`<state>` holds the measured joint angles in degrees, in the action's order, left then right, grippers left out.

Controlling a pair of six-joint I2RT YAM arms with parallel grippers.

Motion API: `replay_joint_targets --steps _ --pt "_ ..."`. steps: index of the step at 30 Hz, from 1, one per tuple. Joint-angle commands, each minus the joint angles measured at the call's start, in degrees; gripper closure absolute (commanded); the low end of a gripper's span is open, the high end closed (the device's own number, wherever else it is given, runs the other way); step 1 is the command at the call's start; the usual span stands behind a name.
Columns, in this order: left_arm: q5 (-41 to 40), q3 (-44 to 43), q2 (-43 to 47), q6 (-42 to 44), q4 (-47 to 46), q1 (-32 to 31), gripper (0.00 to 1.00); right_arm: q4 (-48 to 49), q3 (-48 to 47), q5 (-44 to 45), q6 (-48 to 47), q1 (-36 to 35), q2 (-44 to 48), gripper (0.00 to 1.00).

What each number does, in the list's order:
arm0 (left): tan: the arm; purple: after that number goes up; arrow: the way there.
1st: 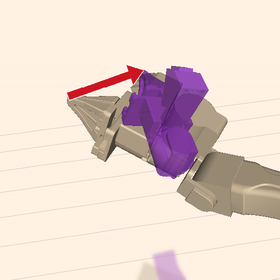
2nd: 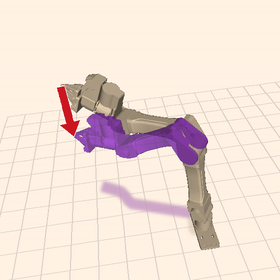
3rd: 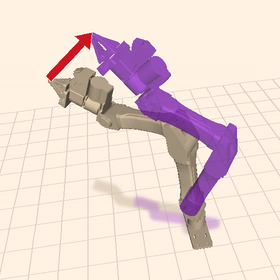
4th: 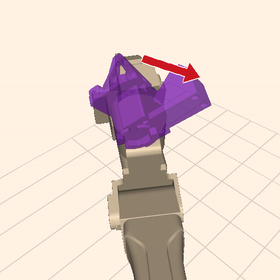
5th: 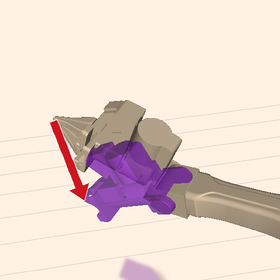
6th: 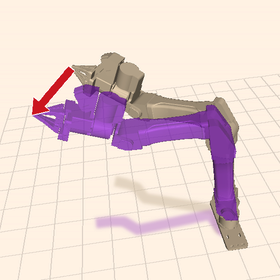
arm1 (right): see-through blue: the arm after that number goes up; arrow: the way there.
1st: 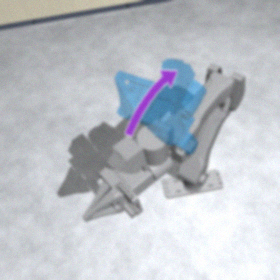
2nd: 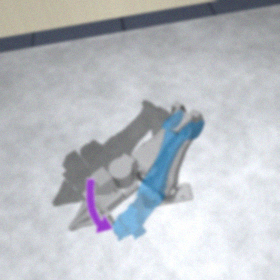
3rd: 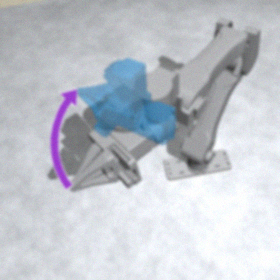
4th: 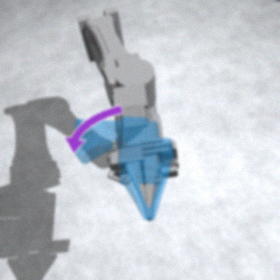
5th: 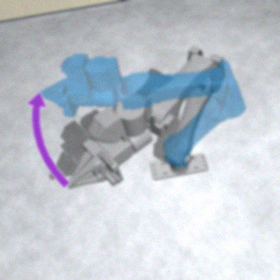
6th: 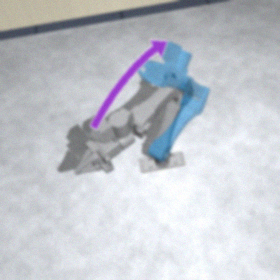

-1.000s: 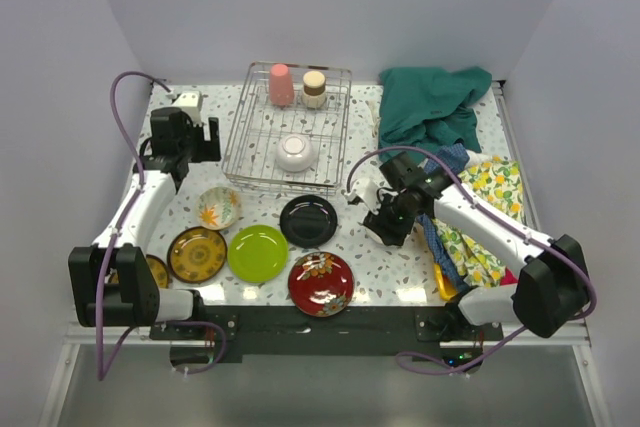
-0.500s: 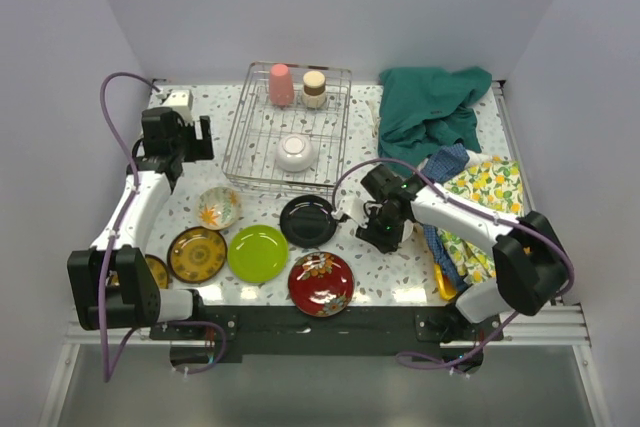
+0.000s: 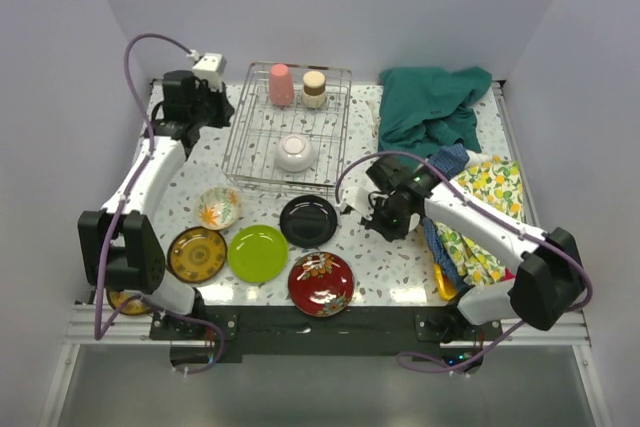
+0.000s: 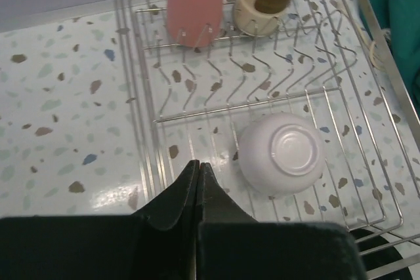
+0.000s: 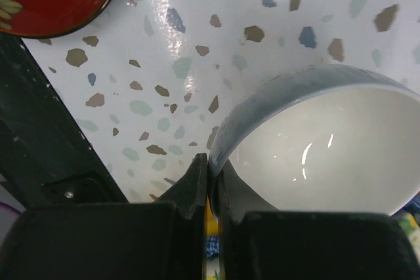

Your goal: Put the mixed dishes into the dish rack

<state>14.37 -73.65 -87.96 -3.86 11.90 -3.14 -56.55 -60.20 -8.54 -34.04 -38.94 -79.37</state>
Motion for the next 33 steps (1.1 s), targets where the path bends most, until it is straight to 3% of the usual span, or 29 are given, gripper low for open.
replay_joint_targets --steps 1,11,20,33 --pt "1.89 -3.61 -4.83 3.33 -0.30 -6.69 1.00 -1.98 -9.66 0.28 3.27 0.09 6.16 1.00" --pt "-1.45 -7.47 -15.39 5.62 2.07 -9.61 1.00 10.13 -21.87 -1.05 16.71 1.15 9.23 1.00" --pt "-4.09 -9.50 -21.98 7.72 2.16 -13.56 1.00 22.27 -29.52 7.65 25.69 1.67 6.69 1.00" --pt "-5.40 -10.82 -24.19 8.78 1.02 -21.99 1.00 24.21 -25.84 9.24 24.81 2.46 9.06 1.00"
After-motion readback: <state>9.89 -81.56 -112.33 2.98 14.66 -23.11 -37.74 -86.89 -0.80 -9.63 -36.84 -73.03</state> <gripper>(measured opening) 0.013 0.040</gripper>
